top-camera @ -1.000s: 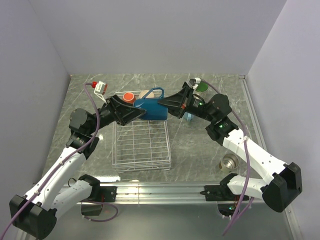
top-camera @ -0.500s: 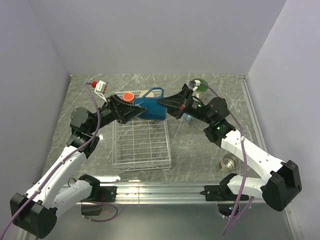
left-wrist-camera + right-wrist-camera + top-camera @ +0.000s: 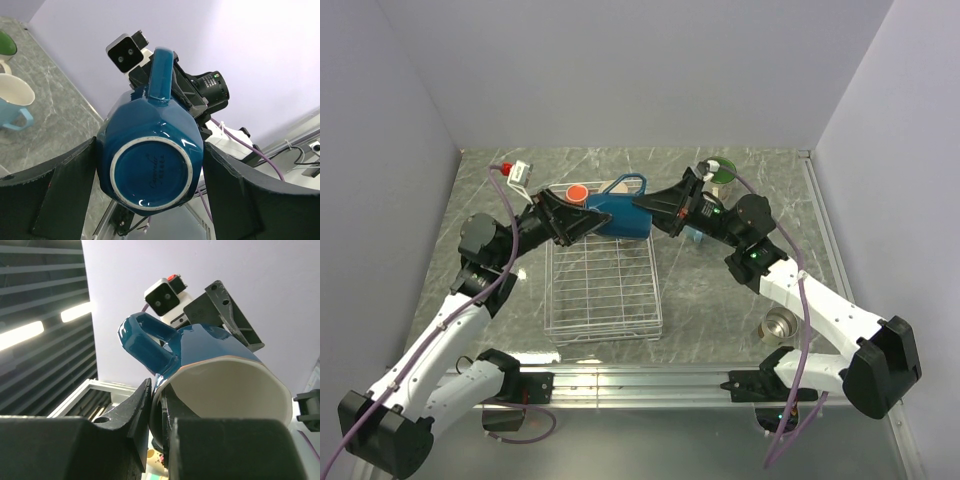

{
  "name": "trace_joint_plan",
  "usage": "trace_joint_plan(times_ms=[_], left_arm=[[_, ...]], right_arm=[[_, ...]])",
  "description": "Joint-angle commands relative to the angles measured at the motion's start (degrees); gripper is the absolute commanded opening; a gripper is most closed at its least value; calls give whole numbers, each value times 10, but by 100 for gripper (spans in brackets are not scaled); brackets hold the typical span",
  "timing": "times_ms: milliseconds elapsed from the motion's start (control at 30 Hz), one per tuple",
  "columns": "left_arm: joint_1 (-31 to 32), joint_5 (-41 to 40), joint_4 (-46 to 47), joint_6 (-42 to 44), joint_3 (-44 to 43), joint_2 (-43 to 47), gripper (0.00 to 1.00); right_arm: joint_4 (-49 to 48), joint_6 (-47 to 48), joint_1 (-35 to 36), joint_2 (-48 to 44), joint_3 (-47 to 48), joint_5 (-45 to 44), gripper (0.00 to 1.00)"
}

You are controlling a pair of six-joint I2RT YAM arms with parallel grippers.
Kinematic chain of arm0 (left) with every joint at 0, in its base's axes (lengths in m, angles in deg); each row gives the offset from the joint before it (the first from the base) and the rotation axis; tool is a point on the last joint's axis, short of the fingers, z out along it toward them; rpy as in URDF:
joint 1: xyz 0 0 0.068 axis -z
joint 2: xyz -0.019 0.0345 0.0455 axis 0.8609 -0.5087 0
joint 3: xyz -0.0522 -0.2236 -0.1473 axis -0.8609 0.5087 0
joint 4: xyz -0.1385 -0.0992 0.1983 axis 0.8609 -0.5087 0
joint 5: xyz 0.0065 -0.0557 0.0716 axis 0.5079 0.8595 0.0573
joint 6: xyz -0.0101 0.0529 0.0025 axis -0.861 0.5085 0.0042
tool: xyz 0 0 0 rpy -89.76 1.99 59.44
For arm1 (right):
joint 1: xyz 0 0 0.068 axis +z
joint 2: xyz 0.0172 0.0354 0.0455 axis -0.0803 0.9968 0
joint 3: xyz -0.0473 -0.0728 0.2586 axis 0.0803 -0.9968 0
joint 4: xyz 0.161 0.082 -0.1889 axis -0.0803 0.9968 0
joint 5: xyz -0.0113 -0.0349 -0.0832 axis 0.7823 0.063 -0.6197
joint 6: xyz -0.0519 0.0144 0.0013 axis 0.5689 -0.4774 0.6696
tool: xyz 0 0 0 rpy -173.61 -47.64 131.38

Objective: Load the cups into the dish rack

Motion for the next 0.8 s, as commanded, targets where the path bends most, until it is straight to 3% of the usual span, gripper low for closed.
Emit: trace_joint_plan(times_ms=[0,33,167,233,767], left_arm=[[15,22,-19,23,-38,17,1],[15,21,-23,27,-36,18,1],[15,9,-54,37,-31,33,1],[14,4,-77,48,-32,38,0],[15,-81,-198,102,-36,74,1]], right_arm=[[24,36,26,-8,-3,2,12],[47,42,26,-13,-6,0,16],[83,62,26,-25,-15,0,48],[102,73,25,-31,-21,-2,55],[147,98,14,-75,-88,-2,59]])
